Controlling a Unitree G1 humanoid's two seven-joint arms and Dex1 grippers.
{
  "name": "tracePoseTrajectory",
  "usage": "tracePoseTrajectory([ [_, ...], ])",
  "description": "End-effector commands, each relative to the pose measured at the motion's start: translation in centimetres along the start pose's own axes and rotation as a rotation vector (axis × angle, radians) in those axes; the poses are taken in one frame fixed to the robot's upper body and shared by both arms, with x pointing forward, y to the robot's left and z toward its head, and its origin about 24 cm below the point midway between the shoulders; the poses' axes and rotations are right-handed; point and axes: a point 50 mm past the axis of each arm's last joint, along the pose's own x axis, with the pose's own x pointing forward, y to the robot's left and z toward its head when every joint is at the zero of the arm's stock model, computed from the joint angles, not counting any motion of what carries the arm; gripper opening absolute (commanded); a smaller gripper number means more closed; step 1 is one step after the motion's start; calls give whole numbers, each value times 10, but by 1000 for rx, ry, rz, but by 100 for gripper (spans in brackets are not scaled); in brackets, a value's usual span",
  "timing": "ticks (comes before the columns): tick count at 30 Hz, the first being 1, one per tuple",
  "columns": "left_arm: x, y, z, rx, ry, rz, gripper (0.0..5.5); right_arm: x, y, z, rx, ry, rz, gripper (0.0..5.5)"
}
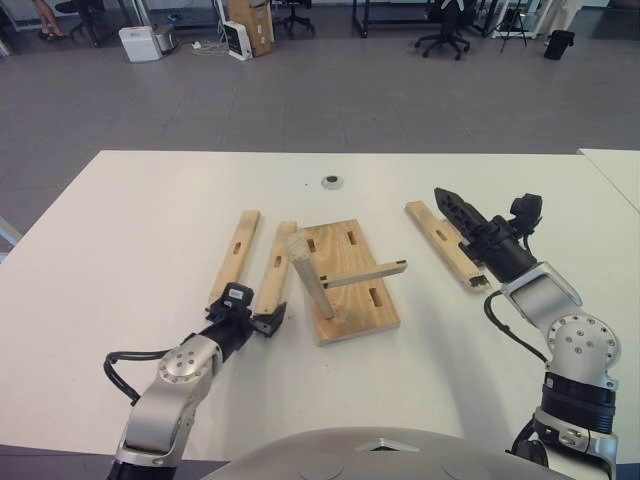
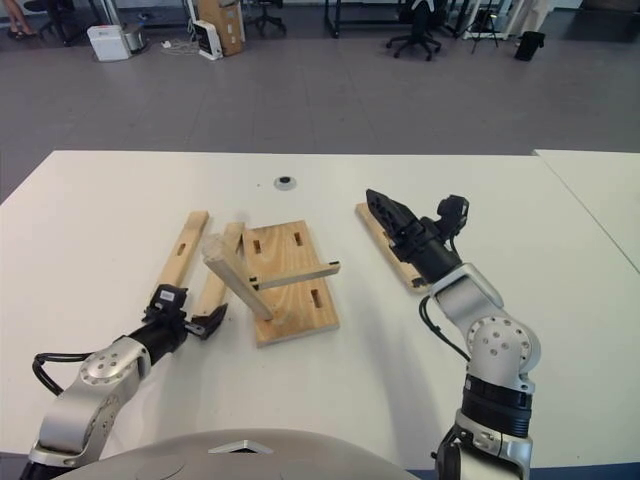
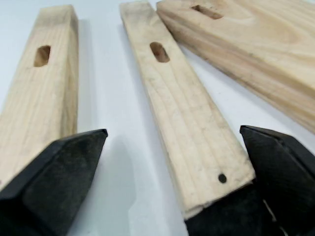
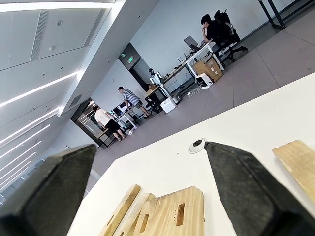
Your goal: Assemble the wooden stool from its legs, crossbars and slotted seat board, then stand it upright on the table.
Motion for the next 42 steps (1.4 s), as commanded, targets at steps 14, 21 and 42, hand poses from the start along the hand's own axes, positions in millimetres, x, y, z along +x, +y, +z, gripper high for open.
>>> tracePoseTrajectory([
  [14,25,-3,28,-34,-57,-58,306,5,-4,6,-13,-85,-49,410],
  [21,23,-2,11,-41,6,-42,175,5,-5,8,-15,-105,-69,410],
  [42,8,-9,-20,-106,120,11,331,1,-4,1,8,-115,-91,410],
])
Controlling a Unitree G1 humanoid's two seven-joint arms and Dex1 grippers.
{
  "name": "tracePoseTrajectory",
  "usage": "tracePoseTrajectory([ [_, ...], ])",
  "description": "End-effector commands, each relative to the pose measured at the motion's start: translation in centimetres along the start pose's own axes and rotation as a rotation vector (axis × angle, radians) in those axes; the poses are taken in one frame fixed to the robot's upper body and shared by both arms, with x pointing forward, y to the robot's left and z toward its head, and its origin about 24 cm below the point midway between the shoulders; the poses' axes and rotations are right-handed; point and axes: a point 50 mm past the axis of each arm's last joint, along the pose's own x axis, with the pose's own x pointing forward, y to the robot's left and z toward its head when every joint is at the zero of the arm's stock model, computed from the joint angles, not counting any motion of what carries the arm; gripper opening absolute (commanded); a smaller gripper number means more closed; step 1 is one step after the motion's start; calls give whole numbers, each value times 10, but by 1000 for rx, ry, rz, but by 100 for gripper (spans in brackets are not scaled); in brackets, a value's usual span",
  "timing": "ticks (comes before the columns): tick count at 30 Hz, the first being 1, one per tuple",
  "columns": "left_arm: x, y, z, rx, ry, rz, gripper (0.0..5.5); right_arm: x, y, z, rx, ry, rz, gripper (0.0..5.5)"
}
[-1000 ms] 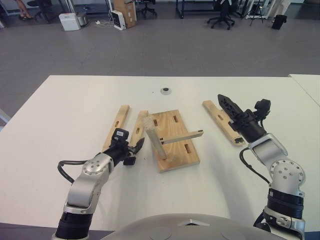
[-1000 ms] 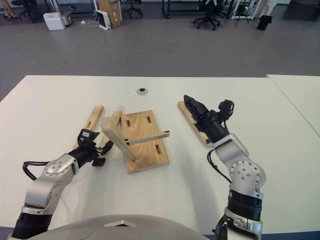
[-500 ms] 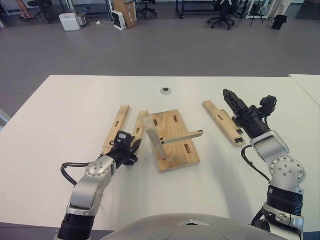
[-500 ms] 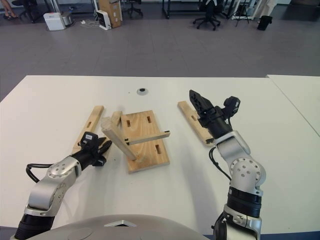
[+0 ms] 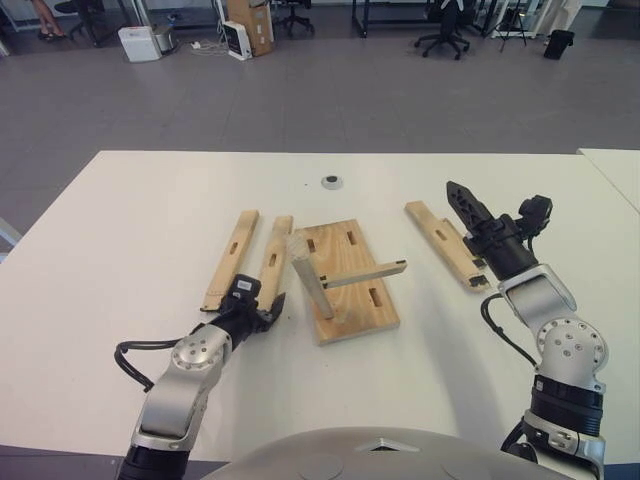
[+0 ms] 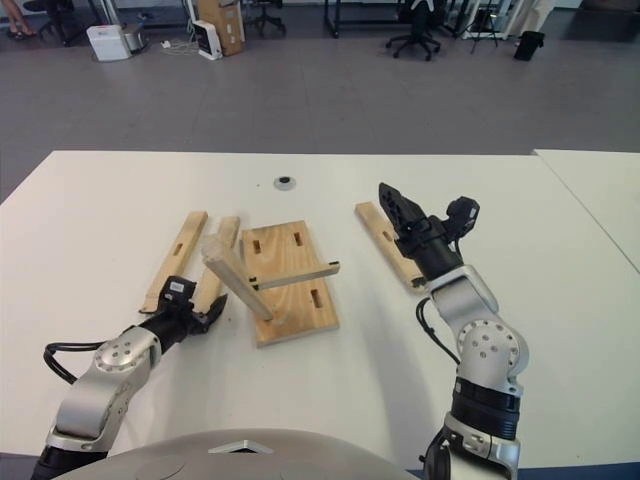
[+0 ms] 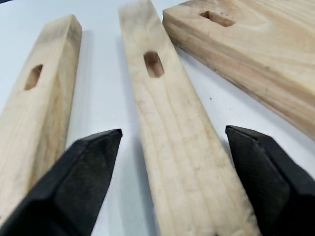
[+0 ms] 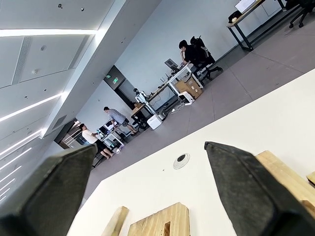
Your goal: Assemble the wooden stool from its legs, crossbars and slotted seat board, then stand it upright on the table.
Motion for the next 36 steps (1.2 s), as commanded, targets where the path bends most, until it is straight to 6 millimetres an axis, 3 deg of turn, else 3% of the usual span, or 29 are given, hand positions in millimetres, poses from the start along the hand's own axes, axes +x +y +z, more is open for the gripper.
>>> tracePoseTrajectory([
  [1,-5,0,-25,-93,113,-1,310,1,2,1,-4,-14,-1,410],
  [6,0,7,-35,-95,127,13,242,1,2,0,-6,-15,-4,410],
  [9,4,14,-41,-86,121,28,238,1,2,-2,-8,-15,-7,410],
  [11,9,23,-35,-49,75,32,235,1,2,-3,-10,-17,-8,410],
  [12,14,29,-17,-18,5,30,233,2,2,-2,-11,-20,-8,410],
  [15,28,41,64,33,-273,-75,207,5,2,10,-26,-38,11,410],
  [19,26,49,155,0,-538,-317,206,20,11,51,-74,-95,93,410],
  [21,22,48,183,-49,-608,-431,206,27,22,65,-61,-109,165,410],
  [25,1,22,225,-110,-654,-847,206,39,78,89,19,-38,536,466],
  [27,-10,13,236,-109,-638,-1024,206,39,104,96,70,34,723,506],
  [29,-18,7,242,-106,-614,-1136,206,40,117,98,124,81,824,540],
  [36,-20,0,222,-111,-473,-1264,206,43,127,102,155,127,886,540],
])
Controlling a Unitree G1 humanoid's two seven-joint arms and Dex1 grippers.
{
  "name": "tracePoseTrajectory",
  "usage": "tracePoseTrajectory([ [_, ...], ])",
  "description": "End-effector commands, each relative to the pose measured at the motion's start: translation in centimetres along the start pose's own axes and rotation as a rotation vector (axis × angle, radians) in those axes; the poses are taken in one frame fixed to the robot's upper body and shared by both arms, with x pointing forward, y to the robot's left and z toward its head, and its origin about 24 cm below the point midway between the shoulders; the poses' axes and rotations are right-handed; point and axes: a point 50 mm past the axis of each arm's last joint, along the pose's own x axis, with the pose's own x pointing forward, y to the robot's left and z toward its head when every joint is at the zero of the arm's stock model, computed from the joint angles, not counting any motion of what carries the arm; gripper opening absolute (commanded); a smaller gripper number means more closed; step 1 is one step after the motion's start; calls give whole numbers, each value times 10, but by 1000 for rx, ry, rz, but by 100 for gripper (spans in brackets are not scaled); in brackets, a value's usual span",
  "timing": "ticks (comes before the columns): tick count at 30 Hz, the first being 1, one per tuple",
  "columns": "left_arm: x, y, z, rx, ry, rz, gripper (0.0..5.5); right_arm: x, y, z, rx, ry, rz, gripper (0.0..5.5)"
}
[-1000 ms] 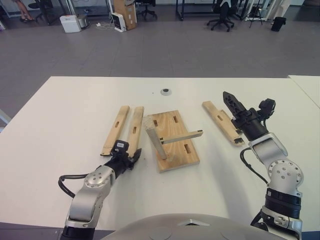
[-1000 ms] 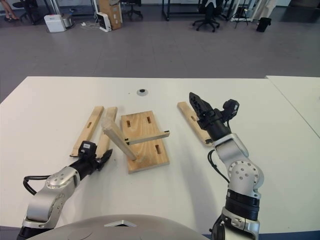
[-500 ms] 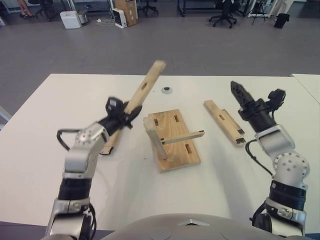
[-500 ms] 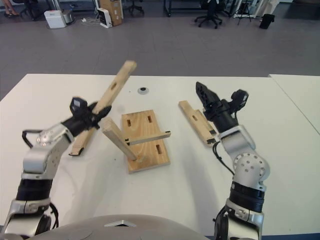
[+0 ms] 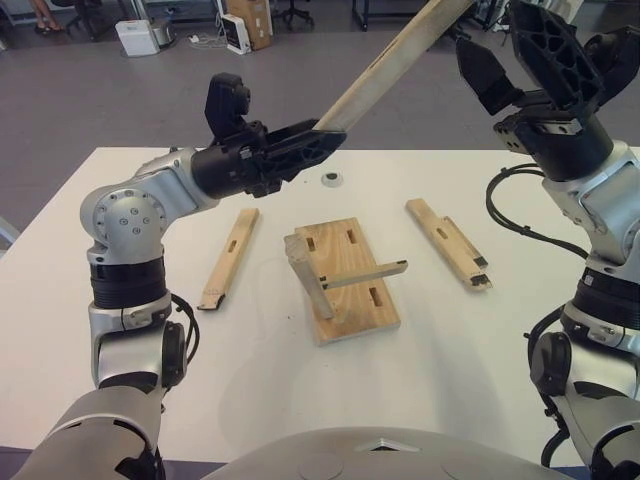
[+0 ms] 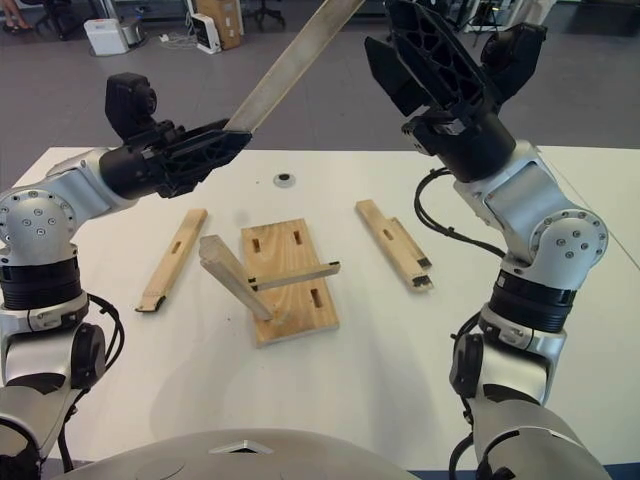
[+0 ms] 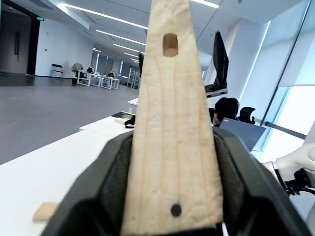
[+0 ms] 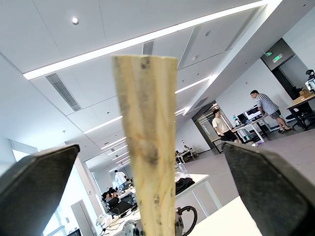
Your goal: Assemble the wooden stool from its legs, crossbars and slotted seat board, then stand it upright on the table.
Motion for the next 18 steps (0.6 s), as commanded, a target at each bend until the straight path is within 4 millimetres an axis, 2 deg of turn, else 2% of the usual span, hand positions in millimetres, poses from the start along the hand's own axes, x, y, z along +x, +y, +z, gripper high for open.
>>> tracePoseTrajectory([
  [1,-7,-1,-11,-40,64,8,206,8,8,4,-5,30,45,540],
  [5,-10,0,-18,-59,78,20,206,9,10,-1,23,67,77,465],
  [11,-13,-3,-22,-76,64,23,206,7,0,-7,7,86,-7,342],
  [15,-14,-4,-25,-77,52,38,206,6,-7,-10,-7,76,-68,283],
  [18,-17,2,-23,-75,37,113,206,7,-9,-8,-33,76,-98,217],
])
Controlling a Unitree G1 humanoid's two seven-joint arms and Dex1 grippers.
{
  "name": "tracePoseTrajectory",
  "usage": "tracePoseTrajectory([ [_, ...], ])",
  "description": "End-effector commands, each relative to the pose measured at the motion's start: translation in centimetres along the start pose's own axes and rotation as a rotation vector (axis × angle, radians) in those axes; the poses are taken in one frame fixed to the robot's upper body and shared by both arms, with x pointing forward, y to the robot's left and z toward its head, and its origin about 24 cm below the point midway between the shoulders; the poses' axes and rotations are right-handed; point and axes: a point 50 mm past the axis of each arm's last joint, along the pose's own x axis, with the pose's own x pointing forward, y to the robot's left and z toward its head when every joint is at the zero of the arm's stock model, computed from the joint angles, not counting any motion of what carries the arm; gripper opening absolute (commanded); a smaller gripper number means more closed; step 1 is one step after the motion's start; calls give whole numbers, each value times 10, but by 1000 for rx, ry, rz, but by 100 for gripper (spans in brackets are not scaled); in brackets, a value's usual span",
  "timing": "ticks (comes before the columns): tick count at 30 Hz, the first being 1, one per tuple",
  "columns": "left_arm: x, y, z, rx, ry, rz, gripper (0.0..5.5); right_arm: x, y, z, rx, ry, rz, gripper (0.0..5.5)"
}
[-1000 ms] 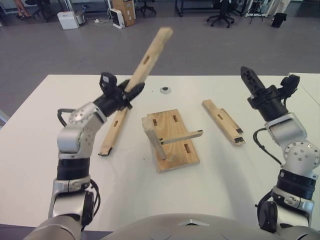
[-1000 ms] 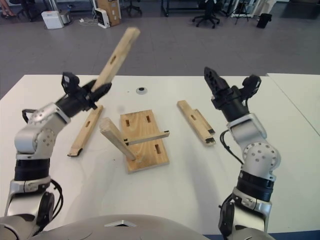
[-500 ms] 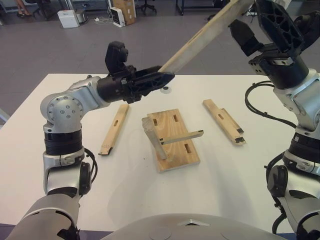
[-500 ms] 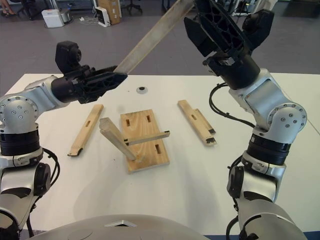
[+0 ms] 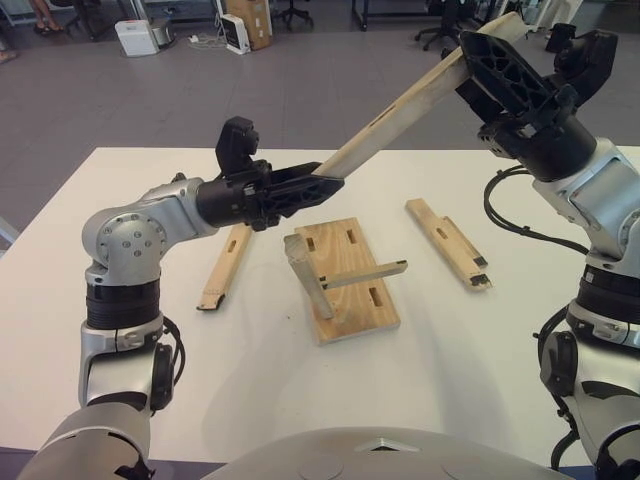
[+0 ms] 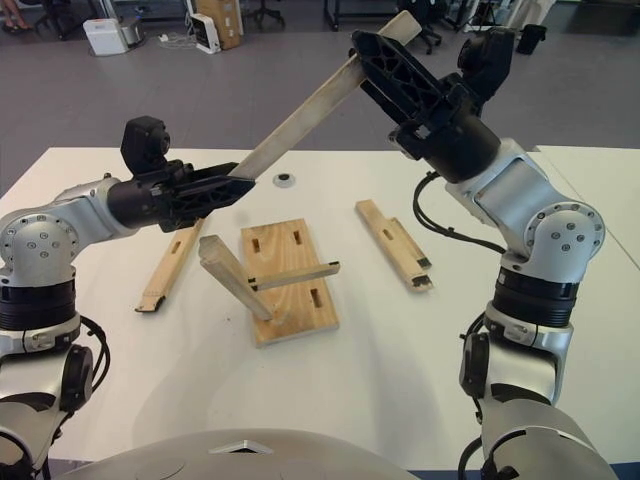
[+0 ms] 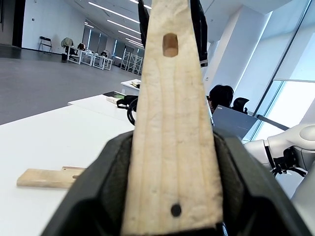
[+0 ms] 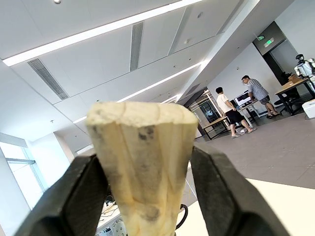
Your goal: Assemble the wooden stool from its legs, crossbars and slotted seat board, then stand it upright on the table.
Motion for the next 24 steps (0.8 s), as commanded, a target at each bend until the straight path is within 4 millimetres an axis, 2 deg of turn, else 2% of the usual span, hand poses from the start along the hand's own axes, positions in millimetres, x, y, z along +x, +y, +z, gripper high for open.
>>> tracePoseTrajectory([
  [1,-5,9,8,3,-56,107,206,1,-4,4,-38,-8,-53,214],
  [2,-9,15,12,-10,-110,152,206,1,-5,8,-57,-19,-75,214],
  [3,-12,19,15,-18,-157,184,243,0,-6,12,-74,-29,-94,214],
  [7,-18,21,19,-31,-225,220,312,-4,-7,23,-117,-58,-135,213],
  [9,-28,27,15,-20,-230,294,351,-8,-8,30,-148,-75,-160,213],
  [12,-52,31,-2,-24,-237,431,401,-25,-14,41,-246,-62,-268,213],
  [13,-59,31,-13,-29,-224,474,407,-33,-19,38,-302,-12,-325,213],
  [16,-81,30,-67,-118,-178,683,407,-68,-33,17,-459,207,-477,212],
  [18,-89,27,-101,-167,-154,798,407,-88,-35,4,-502,348,-496,212],
  [21,-91,21,-153,-214,-77,969,407,-122,-32,-4,-439,431,-517,212],
  [24,-90,12,-182,-255,-70,1063,407,-147,-27,-18,-312,372,-501,212],
])
